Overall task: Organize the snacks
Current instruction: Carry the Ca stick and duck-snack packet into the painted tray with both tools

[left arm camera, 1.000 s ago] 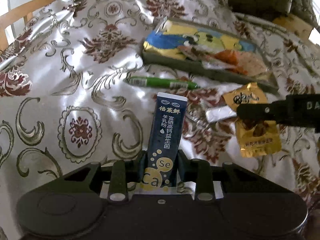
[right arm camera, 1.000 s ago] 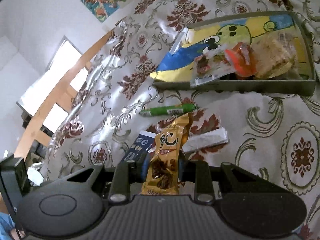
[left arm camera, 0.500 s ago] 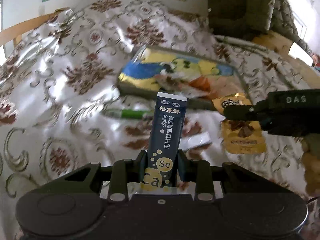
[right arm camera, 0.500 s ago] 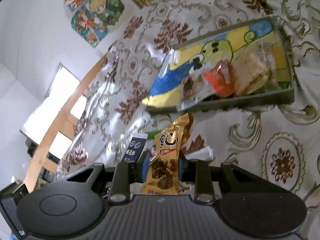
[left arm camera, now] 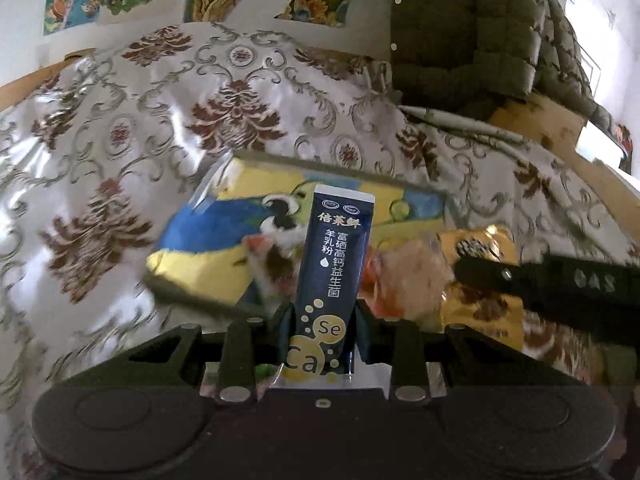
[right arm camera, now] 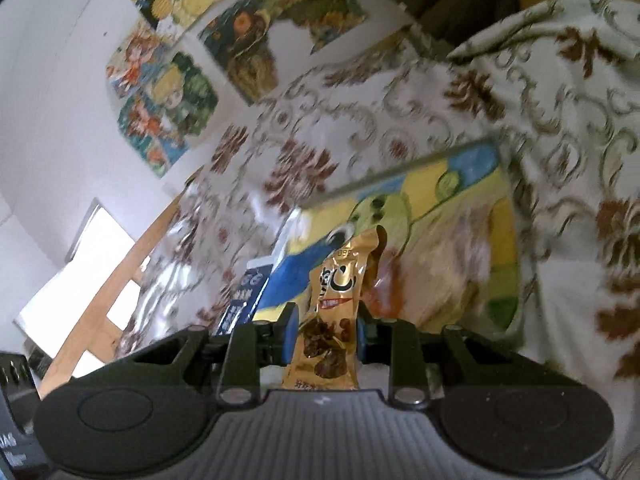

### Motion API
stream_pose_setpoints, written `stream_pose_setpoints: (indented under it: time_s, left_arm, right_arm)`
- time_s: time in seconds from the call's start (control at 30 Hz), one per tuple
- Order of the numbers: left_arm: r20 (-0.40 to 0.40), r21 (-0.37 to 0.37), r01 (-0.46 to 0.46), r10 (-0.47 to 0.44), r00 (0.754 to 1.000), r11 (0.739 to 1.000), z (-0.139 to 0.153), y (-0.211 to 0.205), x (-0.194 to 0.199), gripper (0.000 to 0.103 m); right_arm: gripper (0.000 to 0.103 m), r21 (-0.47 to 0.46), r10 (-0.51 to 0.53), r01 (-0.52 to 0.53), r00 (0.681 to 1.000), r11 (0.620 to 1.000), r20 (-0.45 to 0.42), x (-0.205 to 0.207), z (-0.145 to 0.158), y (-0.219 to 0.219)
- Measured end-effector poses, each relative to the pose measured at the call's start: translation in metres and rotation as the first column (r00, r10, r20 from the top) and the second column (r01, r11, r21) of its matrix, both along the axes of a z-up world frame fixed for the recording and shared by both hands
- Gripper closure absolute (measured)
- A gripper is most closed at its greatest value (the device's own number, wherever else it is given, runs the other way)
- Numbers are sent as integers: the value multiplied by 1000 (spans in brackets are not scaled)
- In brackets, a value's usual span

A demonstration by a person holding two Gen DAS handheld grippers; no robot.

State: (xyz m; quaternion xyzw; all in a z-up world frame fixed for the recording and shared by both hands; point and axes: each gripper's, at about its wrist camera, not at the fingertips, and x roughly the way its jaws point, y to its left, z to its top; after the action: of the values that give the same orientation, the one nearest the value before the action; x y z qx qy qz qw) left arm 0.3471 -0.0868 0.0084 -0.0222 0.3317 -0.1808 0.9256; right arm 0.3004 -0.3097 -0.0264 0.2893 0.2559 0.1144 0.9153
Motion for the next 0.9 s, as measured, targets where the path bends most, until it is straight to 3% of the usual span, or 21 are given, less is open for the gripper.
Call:
stream_pose_setpoints:
  time_s: [0.2, 0.47, 0.9]
  left_arm:
    - [-24, -29, -43, 42, 999, 999, -10, -24, 48, 69]
    - [-44, -1, -106, 106, 993, 994, -22, -39, 95, 69]
    - [-85, 30, -137, 139, 987, 990, -49, -45, 123, 69]
  right_arm:
    - [72, -52, -68, 70, 997, 996, 36, 22, 3, -20]
    - [72, -27, -104, 106, 994, 994, 42, 65, -7, -31]
    - [70, -131, -77, 73, 997, 989, -26, 98, -33, -11]
